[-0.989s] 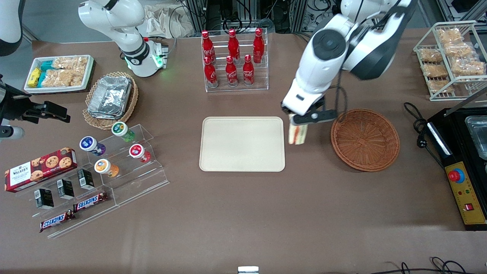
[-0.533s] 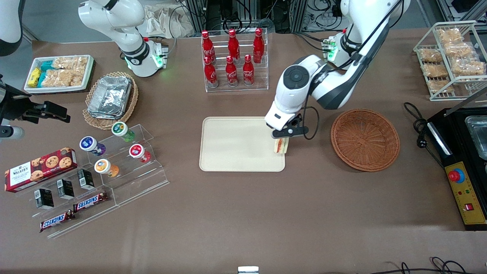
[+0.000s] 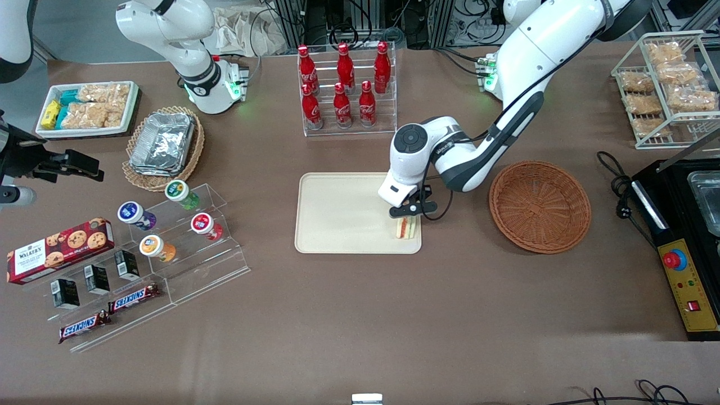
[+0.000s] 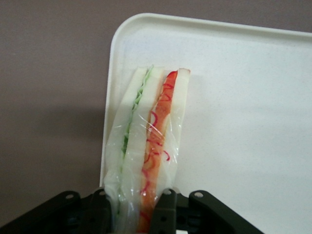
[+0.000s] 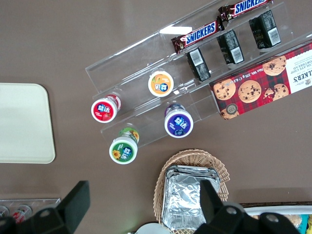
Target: Place sandwich from basket to tray
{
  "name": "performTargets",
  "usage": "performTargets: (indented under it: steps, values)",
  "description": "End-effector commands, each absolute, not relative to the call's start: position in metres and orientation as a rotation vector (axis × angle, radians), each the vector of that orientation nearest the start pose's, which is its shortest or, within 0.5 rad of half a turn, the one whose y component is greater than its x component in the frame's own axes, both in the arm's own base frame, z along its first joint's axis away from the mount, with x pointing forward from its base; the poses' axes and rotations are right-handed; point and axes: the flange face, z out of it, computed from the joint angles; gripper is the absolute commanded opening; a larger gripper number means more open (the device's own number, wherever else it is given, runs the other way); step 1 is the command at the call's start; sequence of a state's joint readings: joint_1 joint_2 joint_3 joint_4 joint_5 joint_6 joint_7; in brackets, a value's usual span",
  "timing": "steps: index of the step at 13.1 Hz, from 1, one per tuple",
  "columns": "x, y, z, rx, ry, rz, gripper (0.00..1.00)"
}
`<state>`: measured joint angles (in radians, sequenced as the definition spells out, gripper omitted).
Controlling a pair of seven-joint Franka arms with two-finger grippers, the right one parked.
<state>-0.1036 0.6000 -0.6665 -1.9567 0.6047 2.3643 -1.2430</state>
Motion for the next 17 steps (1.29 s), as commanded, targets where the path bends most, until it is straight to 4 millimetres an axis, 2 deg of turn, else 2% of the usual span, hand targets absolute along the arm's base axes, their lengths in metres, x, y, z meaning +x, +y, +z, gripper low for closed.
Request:
performTargets:
  steps: [1, 2, 5, 8, 10, 13, 15, 16, 17]
  values:
    - [0.454, -0.424, 0.224, -3.133, -0.229, -0.129, 0.51]
    - [0.455, -0.424, 0.224, -3.132, -0.218, -0.134, 1.00]
    - [0.467, -0.426, 0.228, -3.142, -0.253, -0.162, 1.00]
    - [0.481, -0.428, 0.249, -3.121, -0.522, -0.225, 1.00]
    - [0.487, -0.426, 0.275, -3.071, -0.535, -0.281, 1.00]
    - [0.497, -0.412, 0.329, -2.997, -0.511, -0.317, 1.00]
    - [0.494, -0.401, 0.378, -3.001, -0.478, -0.286, 1.00]
    - [0.493, -0.391, 0.401, -3.004, -0.431, -0.249, 1.00]
    - [0.498, -0.371, 0.427, -3.013, -0.430, -0.213, 1.00]
